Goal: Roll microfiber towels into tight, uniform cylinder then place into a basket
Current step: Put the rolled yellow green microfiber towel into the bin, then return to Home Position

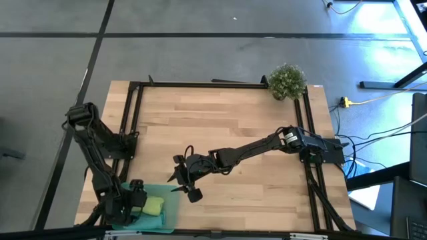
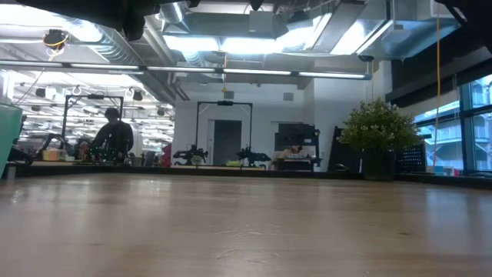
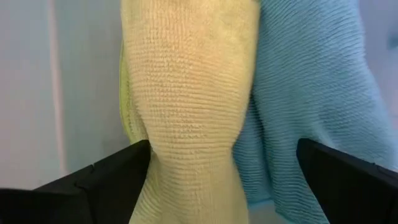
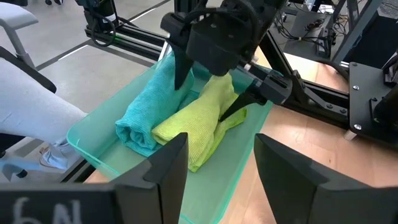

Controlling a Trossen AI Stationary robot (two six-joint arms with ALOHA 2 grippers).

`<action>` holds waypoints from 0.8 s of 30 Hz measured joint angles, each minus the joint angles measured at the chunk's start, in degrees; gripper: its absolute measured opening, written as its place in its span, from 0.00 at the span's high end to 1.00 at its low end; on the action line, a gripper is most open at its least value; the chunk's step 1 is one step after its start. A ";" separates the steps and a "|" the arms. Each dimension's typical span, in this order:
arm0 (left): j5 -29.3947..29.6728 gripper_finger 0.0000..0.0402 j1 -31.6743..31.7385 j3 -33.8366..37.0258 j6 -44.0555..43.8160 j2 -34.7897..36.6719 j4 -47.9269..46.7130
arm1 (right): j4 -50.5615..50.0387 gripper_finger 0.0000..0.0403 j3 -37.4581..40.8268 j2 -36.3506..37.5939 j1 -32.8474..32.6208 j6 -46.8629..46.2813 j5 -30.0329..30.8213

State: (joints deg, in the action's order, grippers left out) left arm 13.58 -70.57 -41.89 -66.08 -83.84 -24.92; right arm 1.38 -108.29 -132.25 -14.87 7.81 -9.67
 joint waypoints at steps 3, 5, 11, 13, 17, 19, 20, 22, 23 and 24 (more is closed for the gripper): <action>0.04 0.01 0.04 0.00 0.02 2.10 -0.84 | -0.01 0.54 0.00 0.00 0.00 0.00 0.00; 0.09 0.01 0.04 0.00 0.05 3.78 -2.72 | -0.01 0.54 0.00 0.00 -0.01 0.00 0.00; 1.91 0.01 0.04 0.00 0.21 9.20 -6.56 | 0.01 0.54 0.00 0.00 -0.01 0.00 0.00; 3.57 0.01 0.04 0.00 1.05 11.16 -7.38 | 0.01 0.54 0.00 0.00 -0.01 0.00 0.00; 9.71 0.01 0.04 0.00 4.74 15.49 -8.14 | 0.01 0.54 0.00 0.00 -0.01 0.00 0.00; 14.13 0.01 0.04 0.00 7.06 17.55 -8.43 | 0.01 0.54 0.01 0.00 -0.01 0.00 0.00; 16.19 0.01 0.04 0.00 8.24 18.52 -8.56 | 0.01 0.54 0.00 0.00 -0.01 0.00 0.00; 19.53 0.01 0.04 0.00 10.48 20.06 -8.60 | 0.01 0.54 0.01 0.00 -0.01 0.00 0.00; 21.05 0.01 0.04 0.00 11.40 20.66 -8.43 | 0.01 0.54 0.02 0.00 -0.01 0.00 0.00; 22.46 0.01 0.04 0.00 12.30 21.10 -8.08 | 0.01 0.54 0.00 0.00 -0.01 0.00 0.00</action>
State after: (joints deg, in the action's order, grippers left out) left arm 36.05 -70.52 -41.89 -53.78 -62.74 -33.01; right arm 1.39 -108.29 -132.25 -14.87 7.81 -9.67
